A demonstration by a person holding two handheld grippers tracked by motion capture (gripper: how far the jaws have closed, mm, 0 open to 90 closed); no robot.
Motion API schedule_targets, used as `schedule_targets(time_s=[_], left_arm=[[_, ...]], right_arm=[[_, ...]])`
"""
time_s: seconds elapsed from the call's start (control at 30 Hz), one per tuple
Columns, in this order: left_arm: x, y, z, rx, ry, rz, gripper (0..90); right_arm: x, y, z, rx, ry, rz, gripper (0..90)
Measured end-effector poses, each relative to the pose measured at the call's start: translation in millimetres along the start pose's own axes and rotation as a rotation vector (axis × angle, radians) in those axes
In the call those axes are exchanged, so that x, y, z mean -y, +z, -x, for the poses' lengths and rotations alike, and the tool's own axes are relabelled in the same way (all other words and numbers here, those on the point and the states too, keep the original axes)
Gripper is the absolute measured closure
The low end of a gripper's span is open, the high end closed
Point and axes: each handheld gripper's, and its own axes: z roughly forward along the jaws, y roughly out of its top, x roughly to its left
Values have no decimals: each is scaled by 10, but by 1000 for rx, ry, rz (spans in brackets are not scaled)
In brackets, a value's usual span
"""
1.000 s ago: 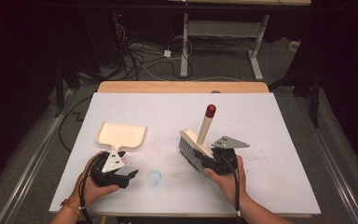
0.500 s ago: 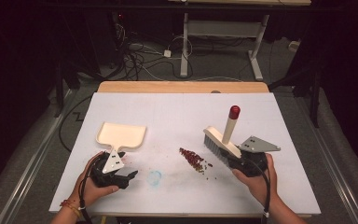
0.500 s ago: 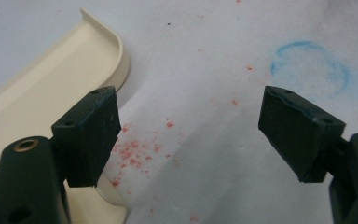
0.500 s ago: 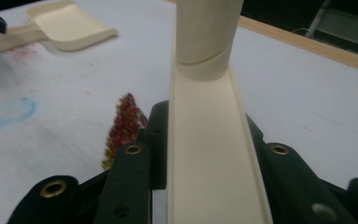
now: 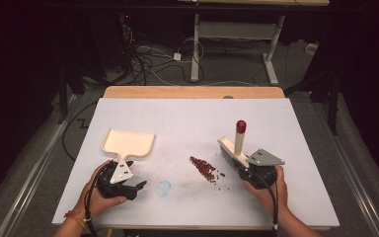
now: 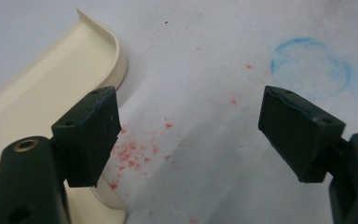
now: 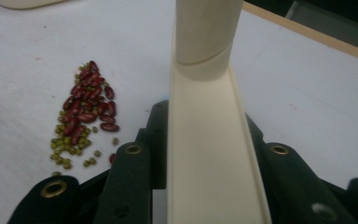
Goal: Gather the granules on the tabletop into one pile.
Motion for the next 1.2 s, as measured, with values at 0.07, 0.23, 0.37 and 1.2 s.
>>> schedule_targets(time_s=[0.07,0.23,0.37,1.2], left_arm=[[3,-6,5,-1,0,1,199],[14,-8,0,-1,-3,-2,199],[23,-13,2,-1,-5,-1,199],[26,-17,35,1,-3,-18,204]], right_arm=[[-42,35,-104,-12,-21,-1,679],[-145,119,-340,-50,-65,11,679],[-196,155,-411,-63,-76,24,679],[434,-866,249,-518,-157,75,679]])
